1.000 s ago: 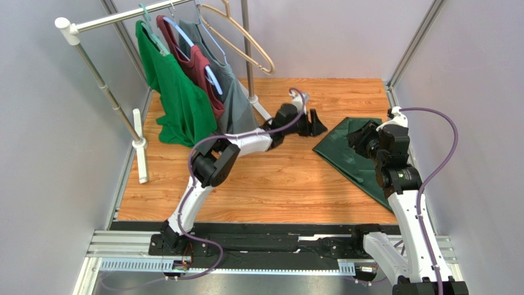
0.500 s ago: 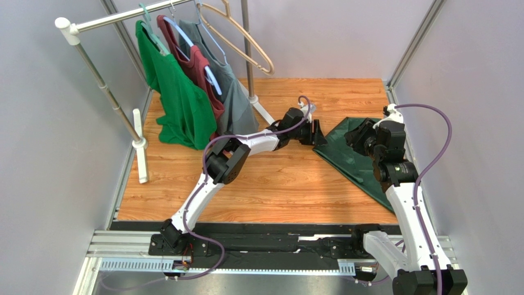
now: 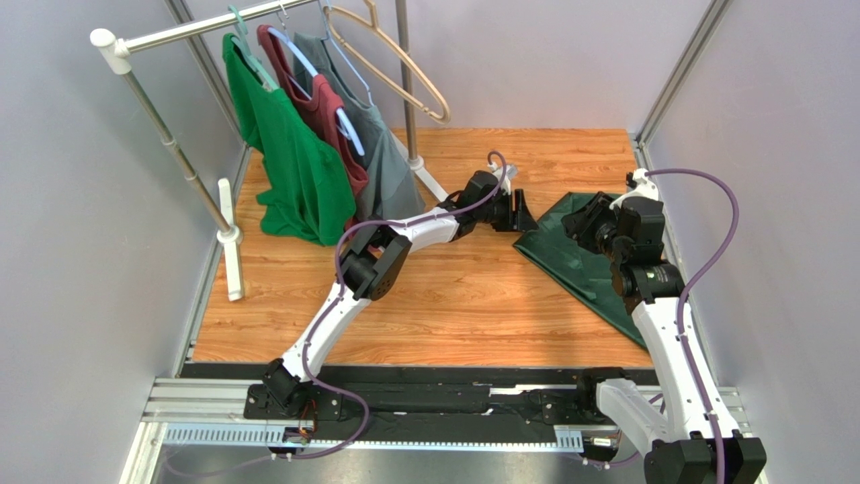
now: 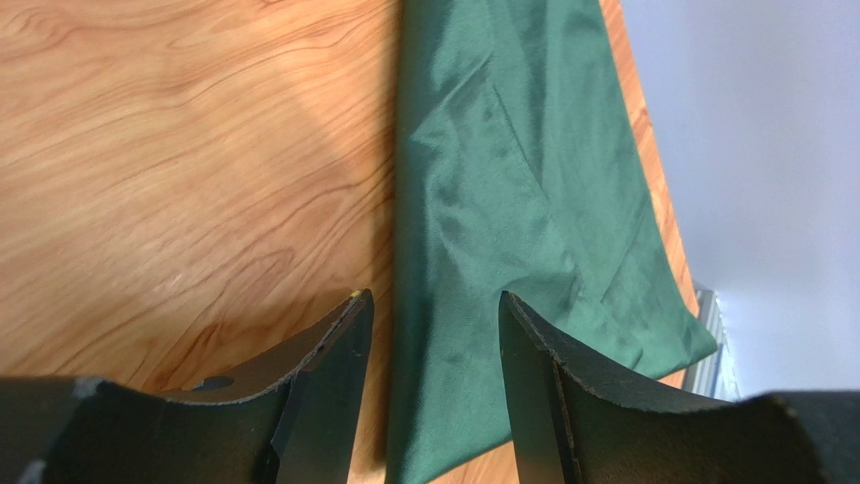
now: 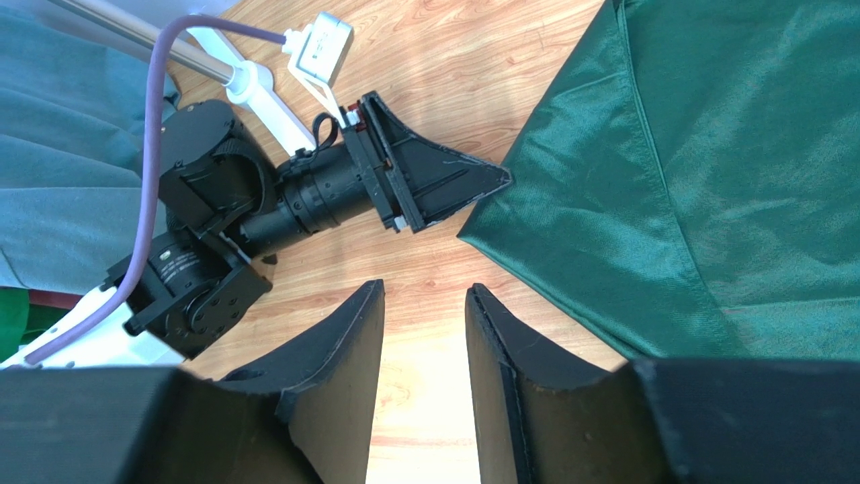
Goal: Fold the napkin, place the utensils inside, and roll it up
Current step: Fold the napkin
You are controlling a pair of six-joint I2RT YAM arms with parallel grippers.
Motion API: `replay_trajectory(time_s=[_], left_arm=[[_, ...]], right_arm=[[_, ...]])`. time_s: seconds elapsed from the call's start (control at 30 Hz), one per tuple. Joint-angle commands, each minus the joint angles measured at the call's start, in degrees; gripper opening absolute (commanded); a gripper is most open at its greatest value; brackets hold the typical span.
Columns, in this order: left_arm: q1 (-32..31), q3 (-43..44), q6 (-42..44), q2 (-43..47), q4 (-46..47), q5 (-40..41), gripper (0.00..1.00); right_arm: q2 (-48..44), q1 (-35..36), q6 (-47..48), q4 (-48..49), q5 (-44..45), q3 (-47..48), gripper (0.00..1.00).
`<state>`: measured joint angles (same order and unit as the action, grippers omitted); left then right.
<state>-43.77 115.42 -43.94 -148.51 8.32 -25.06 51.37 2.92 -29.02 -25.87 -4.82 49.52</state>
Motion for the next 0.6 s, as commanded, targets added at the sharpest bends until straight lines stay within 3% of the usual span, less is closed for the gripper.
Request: replay_trajectory(time_s=[0.0,0.57], left_arm=[[-0.3,4.6,-0.8,-1.6,-2.2,-0.7,0.57],[-1.5,5.3,-2.2,-2.4,-2.3,-0.6,0.29]], right_arm=[[-0.8,-0.4,0.5,2.3,-1.1,-0.4,0.39],[-1.9,-0.3,0.5,1.8,-1.4,-0.9,0.39]])
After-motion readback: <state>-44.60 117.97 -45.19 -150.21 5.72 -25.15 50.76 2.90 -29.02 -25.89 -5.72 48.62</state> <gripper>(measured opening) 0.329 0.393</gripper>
